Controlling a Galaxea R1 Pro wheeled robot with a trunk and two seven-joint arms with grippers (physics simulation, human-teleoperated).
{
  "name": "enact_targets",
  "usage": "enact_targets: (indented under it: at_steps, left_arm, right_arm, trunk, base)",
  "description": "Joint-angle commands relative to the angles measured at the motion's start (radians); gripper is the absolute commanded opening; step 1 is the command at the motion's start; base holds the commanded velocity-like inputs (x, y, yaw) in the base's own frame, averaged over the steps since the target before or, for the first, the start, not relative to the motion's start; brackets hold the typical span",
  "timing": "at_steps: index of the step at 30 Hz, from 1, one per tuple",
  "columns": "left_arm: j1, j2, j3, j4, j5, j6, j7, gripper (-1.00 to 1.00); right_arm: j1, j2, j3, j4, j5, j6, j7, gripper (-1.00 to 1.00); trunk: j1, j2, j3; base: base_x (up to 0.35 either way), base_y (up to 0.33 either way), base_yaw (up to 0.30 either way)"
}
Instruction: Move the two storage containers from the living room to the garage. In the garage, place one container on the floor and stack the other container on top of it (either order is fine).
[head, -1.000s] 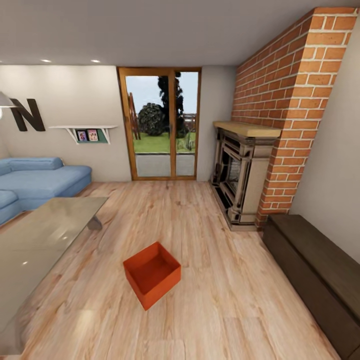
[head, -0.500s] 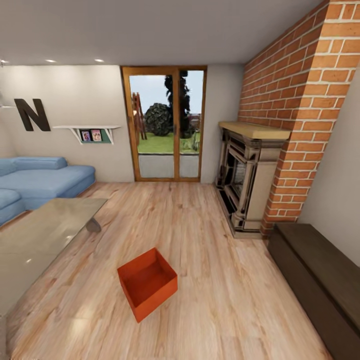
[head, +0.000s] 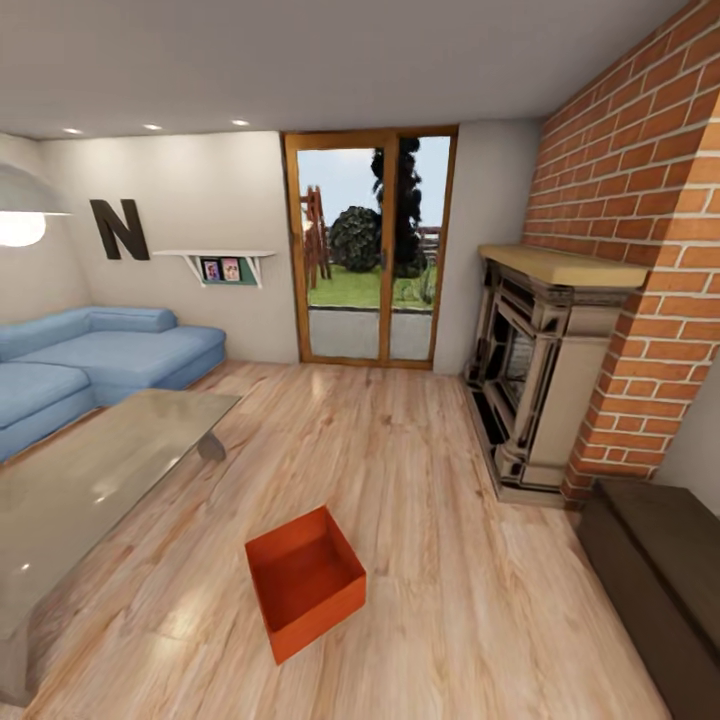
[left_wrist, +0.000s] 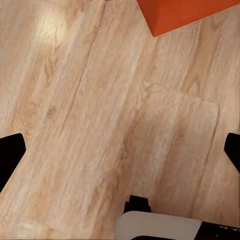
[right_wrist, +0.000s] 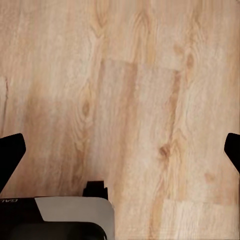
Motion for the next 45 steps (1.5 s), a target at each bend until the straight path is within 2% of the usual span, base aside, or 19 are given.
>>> enact_targets:
  at_steps: [1, 7, 23, 33, 45]
  left_arm:
    - [-0.002, 0.000, 0.005, 0.004, 0.002, -0.007, -0.001, 1.00]
    - [-0.002, 0.000, 0.005, 0.005, 0.002, -0.007, -0.001, 1.00]
    - [-0.002, -0.003, 0.005, 0.005, 0.001, -0.007, 0.000, 1.00]
    - [-0.002, -0.003, 0.005, 0.005, 0.002, -0.007, -0.001, 1.00]
    - [-0.002, -0.003, 0.005, 0.004, 0.003, -0.009, -0.007, 1.00]
  right_arm:
    - [-0.002, 0.000, 0.005, 0.004, -0.003, -0.007, 0.000, 1.00]
    - [-0.002, 0.000, 0.005, 0.004, -0.003, -0.007, 0.000, 1.00]
    - [-0.002, 0.000, 0.005, 0.004, -0.003, -0.007, 0.000, 1.00]
    - [-0.002, 0.000, 0.005, 0.004, -0.003, -0.007, 0.000, 1.00]
    - [-0.002, 0.000, 0.005, 0.004, -0.003, -0.007, 0.000, 1.00]
  trunk:
    - [0.001, -0.002, -0.002]
    - [0.001, -0.002, -0.002]
    - [0.001, -0.002, -0.002]
    - [0.001, -0.002, -0.002]
    - [0.001, -0.002, -0.002]
  base:
    - [0.269, -0.237, 0.251]
    - [0.269, -0.237, 0.198]
    - [0.269, -0.237, 0.021]
    - [0.269, -0.232, 0.254]
    - [0.110, -0.028, 0.289]
